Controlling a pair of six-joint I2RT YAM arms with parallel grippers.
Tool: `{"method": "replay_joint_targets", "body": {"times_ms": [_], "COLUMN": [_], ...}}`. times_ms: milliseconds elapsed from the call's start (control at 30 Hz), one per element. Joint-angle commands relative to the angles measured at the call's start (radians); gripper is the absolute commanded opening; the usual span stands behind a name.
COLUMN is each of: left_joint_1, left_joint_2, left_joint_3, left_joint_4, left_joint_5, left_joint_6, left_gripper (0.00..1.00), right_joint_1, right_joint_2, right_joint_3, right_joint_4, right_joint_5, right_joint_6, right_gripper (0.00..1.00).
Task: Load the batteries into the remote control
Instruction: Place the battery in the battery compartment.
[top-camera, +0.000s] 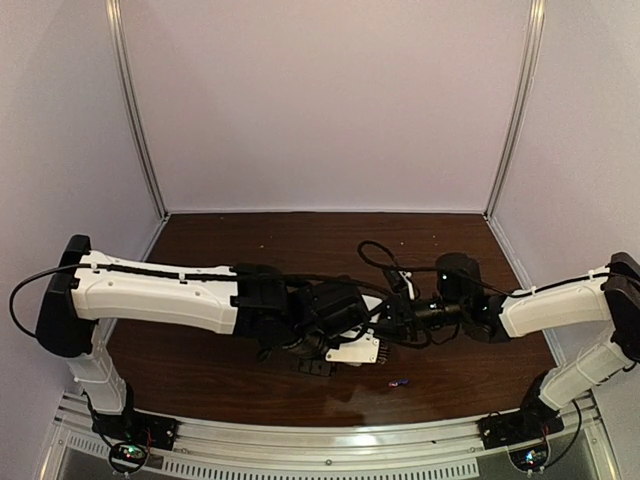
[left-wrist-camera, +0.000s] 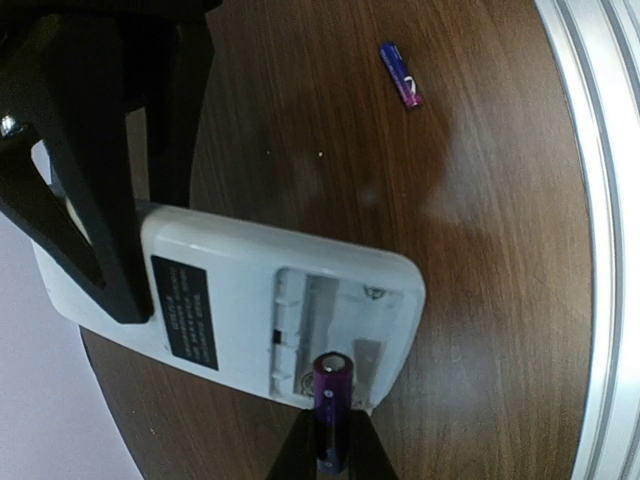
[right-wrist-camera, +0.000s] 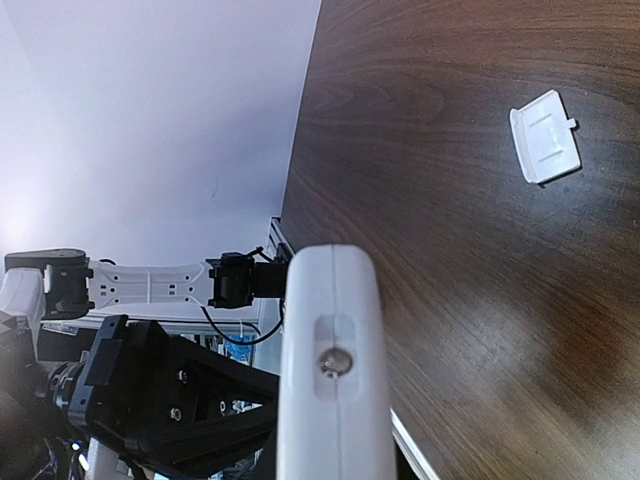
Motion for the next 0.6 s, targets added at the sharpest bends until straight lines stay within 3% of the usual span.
{"method": "replay_joint_targets", "body": {"times_ms": [0,567], "left_joint_1": [-0.007,-0.023], "left_joint_2": [0.018,0.064], "left_joint_3": [0.043,0.074], "left_joint_4": [-0.027,-0.094], "left_joint_5": [-0.028,-0.085], "left_joint_6": [-0.008,-0.001], "left_gripper": [0.0,0.03], "right_joint_1": [0.018,0.028], "right_joint_2": [0.014,0.059], "right_joint_3": [-0.006,-0.019], "right_joint_4": [0.086,0.182], "right_joint_5": [0.022,0.028], "right_joint_6": [0.021,0.069], "right_gripper": [0.0,0.0]}}
